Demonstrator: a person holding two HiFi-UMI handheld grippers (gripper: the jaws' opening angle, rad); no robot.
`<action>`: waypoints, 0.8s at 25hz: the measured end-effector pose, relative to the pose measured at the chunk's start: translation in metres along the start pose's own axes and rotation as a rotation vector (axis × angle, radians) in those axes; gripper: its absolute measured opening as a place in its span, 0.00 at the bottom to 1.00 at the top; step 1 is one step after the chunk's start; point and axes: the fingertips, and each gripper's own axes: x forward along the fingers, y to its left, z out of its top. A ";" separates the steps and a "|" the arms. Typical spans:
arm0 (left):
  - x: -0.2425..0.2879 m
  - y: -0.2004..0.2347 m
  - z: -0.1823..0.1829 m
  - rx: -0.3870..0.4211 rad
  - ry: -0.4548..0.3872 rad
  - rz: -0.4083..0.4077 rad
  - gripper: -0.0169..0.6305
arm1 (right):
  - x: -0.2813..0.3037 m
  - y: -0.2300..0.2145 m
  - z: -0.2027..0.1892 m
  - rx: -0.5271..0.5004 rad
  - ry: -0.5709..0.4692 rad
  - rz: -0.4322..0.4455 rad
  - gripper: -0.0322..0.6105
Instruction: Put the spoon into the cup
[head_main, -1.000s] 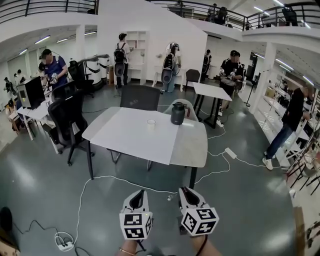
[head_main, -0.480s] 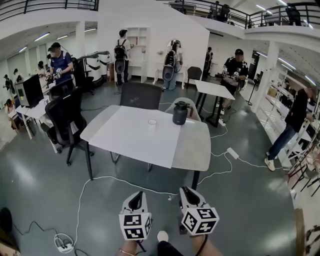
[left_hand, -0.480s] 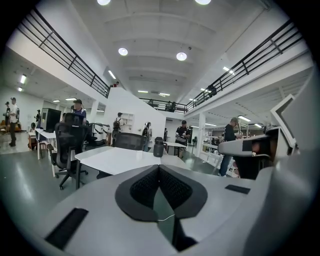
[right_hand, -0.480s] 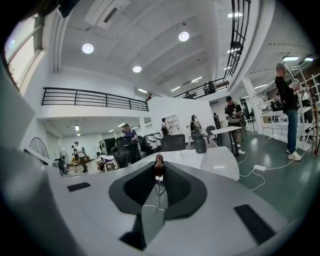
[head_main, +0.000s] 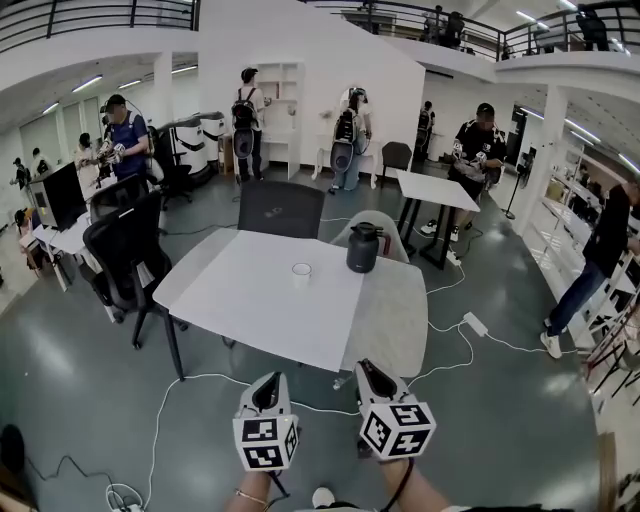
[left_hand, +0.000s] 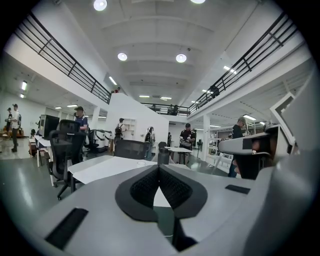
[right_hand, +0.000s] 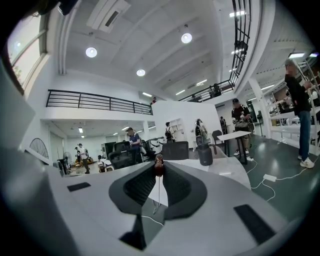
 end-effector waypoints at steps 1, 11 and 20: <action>0.009 -0.001 0.003 0.001 -0.005 0.005 0.05 | 0.007 -0.006 0.004 0.001 -0.003 0.003 0.15; 0.073 0.004 0.000 -0.004 0.018 0.042 0.05 | 0.064 -0.048 0.003 0.026 0.031 0.024 0.15; 0.124 0.018 -0.011 -0.026 0.058 0.042 0.05 | 0.109 -0.067 -0.006 0.025 0.073 0.012 0.15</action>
